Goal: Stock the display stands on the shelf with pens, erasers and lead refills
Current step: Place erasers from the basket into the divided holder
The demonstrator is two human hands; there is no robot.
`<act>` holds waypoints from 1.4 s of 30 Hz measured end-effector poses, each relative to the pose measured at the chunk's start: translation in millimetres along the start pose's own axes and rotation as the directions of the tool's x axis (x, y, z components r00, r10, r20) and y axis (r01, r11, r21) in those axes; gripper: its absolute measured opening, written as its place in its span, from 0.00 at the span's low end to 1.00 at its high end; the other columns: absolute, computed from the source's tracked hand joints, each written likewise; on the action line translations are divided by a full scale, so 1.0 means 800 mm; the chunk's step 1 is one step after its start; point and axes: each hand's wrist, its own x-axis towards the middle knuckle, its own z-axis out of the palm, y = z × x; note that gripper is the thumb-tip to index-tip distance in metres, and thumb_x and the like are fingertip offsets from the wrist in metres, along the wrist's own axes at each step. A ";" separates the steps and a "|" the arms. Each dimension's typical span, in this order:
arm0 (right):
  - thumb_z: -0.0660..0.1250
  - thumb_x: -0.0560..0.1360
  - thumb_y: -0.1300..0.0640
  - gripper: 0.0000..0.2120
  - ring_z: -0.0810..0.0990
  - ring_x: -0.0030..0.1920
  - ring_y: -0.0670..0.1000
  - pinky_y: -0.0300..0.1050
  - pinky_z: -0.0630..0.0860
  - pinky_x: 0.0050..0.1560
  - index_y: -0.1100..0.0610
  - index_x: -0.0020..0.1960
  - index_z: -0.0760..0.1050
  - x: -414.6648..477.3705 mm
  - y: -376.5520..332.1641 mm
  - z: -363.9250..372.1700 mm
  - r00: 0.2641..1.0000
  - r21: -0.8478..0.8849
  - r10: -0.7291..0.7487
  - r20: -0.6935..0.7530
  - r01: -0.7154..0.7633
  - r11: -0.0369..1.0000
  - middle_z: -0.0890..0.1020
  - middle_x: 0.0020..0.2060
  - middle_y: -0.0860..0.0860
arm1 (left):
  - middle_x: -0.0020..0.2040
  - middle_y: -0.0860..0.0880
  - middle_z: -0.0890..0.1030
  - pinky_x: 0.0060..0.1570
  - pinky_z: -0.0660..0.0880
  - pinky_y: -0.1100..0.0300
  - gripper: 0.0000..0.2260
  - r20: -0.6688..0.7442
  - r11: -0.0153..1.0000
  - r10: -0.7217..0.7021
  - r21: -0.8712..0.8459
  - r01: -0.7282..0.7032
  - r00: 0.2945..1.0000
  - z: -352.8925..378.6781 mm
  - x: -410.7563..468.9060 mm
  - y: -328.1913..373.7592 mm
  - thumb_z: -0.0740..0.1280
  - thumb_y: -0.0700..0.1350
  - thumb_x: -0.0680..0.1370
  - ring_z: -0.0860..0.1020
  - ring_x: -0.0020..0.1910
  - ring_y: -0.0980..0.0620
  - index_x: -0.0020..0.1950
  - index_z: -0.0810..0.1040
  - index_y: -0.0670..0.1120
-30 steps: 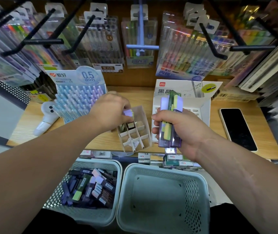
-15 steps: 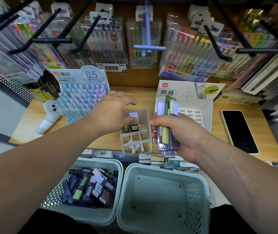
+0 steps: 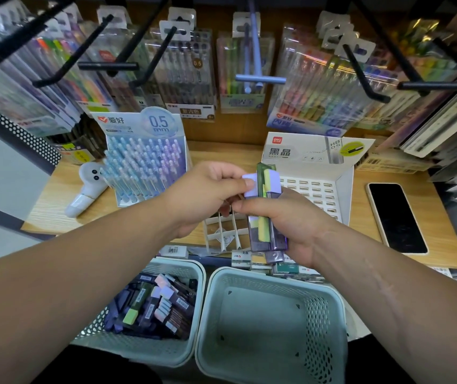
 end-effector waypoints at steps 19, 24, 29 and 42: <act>0.72 0.72 0.64 0.09 0.84 0.34 0.54 0.39 0.73 0.26 0.58 0.51 0.77 0.005 -0.002 -0.018 0.914 0.106 -0.009 -0.405 0.057 0.993 0.82 0.33 0.53 | 0.36 0.42 0.85 0.33 0.77 0.59 0.03 -0.199 0.952 0.162 0.288 -0.100 0.966 -0.042 0.013 0.011 0.71 0.35 0.77 0.83 0.34 0.49 0.45 0.81 0.42; 0.73 0.72 0.61 0.10 0.82 0.32 0.51 0.40 0.75 0.28 0.54 0.52 0.77 0.007 -0.006 -0.022 0.878 0.114 -0.033 -0.477 0.099 0.989 0.82 0.37 0.52 | 0.35 0.47 0.83 0.34 0.75 0.62 0.03 -0.177 0.742 0.267 0.665 -0.085 0.947 -0.043 0.015 -0.007 0.74 0.41 0.75 0.81 0.35 0.52 0.45 0.81 0.46; 0.72 0.72 0.63 0.11 0.80 0.29 0.50 0.39 0.74 0.27 0.56 0.53 0.76 0.007 -0.007 -0.019 0.895 0.138 -0.019 -0.446 0.090 0.986 0.80 0.35 0.53 | 0.35 0.51 0.81 0.40 0.78 0.52 0.05 -0.089 0.573 0.398 0.801 -0.172 0.913 -0.043 0.017 -0.025 0.74 0.42 0.75 0.79 0.36 0.53 0.42 0.79 0.46; 0.71 0.72 0.64 0.08 0.79 0.29 0.50 0.40 0.75 0.29 0.56 0.49 0.76 0.000 -0.008 -0.015 0.939 0.160 -0.012 -0.343 0.071 0.985 0.79 0.29 0.52 | 0.39 0.48 0.77 0.35 0.75 0.52 0.10 0.056 0.258 0.522 0.941 -0.219 0.851 -0.038 0.032 -0.055 0.72 0.49 0.76 0.77 0.38 0.43 0.39 0.77 0.45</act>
